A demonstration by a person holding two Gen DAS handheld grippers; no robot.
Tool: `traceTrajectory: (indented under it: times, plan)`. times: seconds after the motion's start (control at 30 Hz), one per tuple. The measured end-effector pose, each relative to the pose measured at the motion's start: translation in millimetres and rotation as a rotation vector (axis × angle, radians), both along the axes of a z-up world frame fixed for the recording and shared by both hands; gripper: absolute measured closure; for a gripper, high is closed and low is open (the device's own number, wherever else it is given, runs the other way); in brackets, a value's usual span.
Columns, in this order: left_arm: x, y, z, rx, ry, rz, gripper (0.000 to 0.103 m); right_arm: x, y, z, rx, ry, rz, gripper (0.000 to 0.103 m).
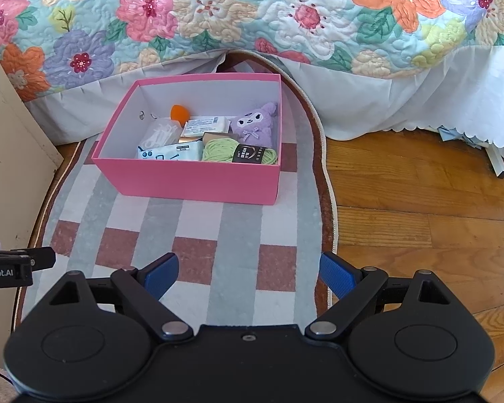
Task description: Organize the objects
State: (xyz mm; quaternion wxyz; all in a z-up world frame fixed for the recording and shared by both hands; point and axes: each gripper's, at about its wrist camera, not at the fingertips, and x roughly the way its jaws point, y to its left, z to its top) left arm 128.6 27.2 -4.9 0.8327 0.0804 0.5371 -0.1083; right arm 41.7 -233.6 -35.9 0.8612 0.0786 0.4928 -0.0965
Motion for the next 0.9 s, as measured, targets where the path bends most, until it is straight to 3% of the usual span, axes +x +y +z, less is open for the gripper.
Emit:
traceTrajectory:
  times: [0.9]
  plan:
    - [-2.5,-3.5,2.8,0.026,-0.017,-0.027,0.002,-3.6,1.2,0.2,-0.005,0.001,-0.001,0.01]
